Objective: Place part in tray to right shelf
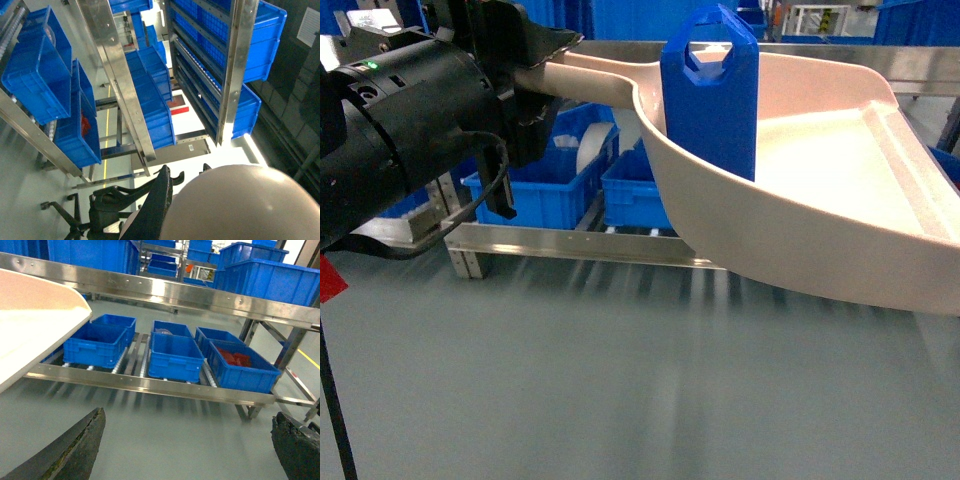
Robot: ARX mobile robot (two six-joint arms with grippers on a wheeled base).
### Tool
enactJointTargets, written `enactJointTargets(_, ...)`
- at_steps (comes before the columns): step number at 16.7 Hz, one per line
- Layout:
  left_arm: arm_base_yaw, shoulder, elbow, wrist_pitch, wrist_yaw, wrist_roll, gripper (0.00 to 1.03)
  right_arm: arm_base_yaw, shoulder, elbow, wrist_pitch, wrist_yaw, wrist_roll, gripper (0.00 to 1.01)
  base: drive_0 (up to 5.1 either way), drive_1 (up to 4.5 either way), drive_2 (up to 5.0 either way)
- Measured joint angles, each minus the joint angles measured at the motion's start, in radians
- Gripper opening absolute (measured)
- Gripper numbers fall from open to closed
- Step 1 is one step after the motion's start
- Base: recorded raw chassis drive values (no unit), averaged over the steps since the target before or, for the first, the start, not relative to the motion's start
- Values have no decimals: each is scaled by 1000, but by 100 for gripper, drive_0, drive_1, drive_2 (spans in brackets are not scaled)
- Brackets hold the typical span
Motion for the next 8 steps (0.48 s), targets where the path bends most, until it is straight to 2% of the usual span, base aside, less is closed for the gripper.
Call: enactJointTargets(8,0,0,0,-1,0,0,13,-1,-2,0,1,3,0,98,-145,-145,-145)
